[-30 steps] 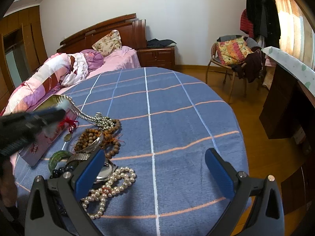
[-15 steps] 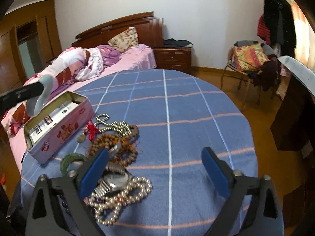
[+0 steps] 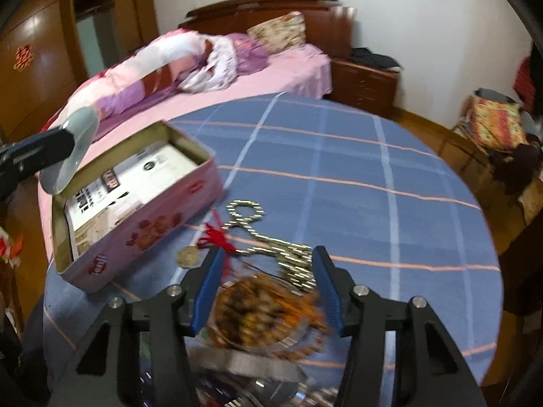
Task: Organize jewelry
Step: 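Lift the white bangle with the left tool while the right tool grasps the red knot charm, then carry the white bangle and red knot charm over the pink tin with both tools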
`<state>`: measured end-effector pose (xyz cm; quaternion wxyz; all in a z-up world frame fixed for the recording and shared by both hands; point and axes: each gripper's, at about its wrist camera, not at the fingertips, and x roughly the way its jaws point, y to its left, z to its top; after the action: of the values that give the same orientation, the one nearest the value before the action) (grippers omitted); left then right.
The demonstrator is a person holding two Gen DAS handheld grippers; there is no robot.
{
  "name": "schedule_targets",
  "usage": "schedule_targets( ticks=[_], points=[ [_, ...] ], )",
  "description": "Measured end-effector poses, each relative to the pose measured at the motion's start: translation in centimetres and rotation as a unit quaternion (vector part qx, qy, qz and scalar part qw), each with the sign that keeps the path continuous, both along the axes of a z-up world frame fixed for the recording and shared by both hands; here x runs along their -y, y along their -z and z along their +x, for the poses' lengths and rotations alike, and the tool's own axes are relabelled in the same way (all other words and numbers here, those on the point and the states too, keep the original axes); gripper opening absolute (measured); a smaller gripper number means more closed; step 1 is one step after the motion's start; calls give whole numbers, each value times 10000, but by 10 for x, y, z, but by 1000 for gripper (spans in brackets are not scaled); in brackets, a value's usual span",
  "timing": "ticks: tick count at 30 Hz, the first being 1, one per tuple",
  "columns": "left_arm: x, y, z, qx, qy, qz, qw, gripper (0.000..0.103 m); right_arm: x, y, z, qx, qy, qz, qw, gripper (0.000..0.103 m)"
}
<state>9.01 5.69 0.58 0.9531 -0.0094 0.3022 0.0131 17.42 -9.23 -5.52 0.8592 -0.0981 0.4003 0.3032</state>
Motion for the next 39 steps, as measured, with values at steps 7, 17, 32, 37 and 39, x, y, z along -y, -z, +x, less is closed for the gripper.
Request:
schedule_targets(
  ticks=[7, 17, 32, 37, 39],
  points=[
    [-31, 14, 5, -142, -388, -108, 9991, 12, -33, 12, 7, -146, -296, -299, 9990, 50],
    [-48, 25, 8, -287, -495, -241, 9981, 12, -37, 22, 8, -258, -445, -301, 9982, 9],
    [-55, 11, 21, -255, -375, -186, 9988, 12, -40, -41, -6, 433, -514, 232, 9975, 8],
    [-65, 13, 37, -381, -356, -190, 9985, 12, -54, -50, 2, 506, -529, 292, 9969, 8],
    [-68, 13, 42, -421, -353, -190, 9983, 12, -59, -53, 5, 519, -552, 311, 9966, 8]
  ],
)
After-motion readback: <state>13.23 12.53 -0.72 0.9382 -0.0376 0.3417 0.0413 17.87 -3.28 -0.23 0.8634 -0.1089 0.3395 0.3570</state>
